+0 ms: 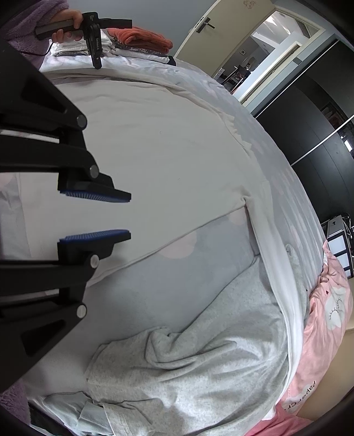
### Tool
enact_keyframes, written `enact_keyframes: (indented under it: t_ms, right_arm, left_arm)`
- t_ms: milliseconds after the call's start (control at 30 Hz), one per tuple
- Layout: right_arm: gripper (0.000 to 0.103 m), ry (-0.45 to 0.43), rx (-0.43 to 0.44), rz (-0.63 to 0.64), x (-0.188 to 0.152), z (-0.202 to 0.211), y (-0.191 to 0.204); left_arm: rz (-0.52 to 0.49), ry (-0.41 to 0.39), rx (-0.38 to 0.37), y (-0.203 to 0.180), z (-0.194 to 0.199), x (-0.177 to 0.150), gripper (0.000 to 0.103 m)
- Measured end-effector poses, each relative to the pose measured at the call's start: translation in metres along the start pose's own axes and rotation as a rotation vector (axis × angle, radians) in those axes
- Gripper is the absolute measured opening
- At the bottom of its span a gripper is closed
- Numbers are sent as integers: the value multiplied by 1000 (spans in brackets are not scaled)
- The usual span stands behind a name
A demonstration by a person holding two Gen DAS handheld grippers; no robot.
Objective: Fold clothes
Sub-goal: 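Grasp the sleeve with the left tool and fold it across the sweater body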
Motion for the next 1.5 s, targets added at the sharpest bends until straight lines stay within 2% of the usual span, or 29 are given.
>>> enact_keyframes:
  t_ms: [267,333,367,400,433,467,533,867,1033,1333,1433,1500]
  right_arm:
    - [20,9,2,-8,0,-3,-1]
    - [20,9,3,-10,0,-3,-1]
    - [20,10,4,-11,0,-3,-1]
    - [20,10,3,-11,0,-3,-1]
    - [20,10,4,-12,0,-3,-1]
    - [20,10,4,-12,0,-3,-2]
    - [20,10,5,-15,0,-3,-2]
    - [20,13,2,-22,1,-5,-3]
    - [20,23,-5,-21,2,-9,-3]
    - [20,34,-25,-18,2,-14,-4]
    - [20,42,-35,-22,2,-18,-5]
    - [20,51,-42,-27,3,-23,-6]
  left_arm:
    - [-57,113,109,-6,-28,-15,42]
    - [-58,114,124,-5,-29,-16,40]
    - [-56,105,130,-4,-28,-16,36]
    - [-50,92,138,-2,-26,-15,24]
    - [-42,78,138,0,-24,-14,17]
    - [-28,61,127,2,-21,-14,16]
    - [-2,31,110,8,-14,-12,7]
    - [110,-65,96,41,18,-1,5]
    - [177,-91,98,68,22,19,5]
    - [194,-162,154,106,40,62,5]
    - [198,-198,200,119,52,82,5]
    - [203,-225,193,123,58,92,5]
Point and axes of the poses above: each gripper's, at about its wrist camera, not at the fingertips, and z roughly against the way its jaws point, y to its left, x to its top, the point moved 6 cm from there along -z, roughly the way its jaws point, and after that the axes turned 4 degrees about y, right-handed, at the moved point
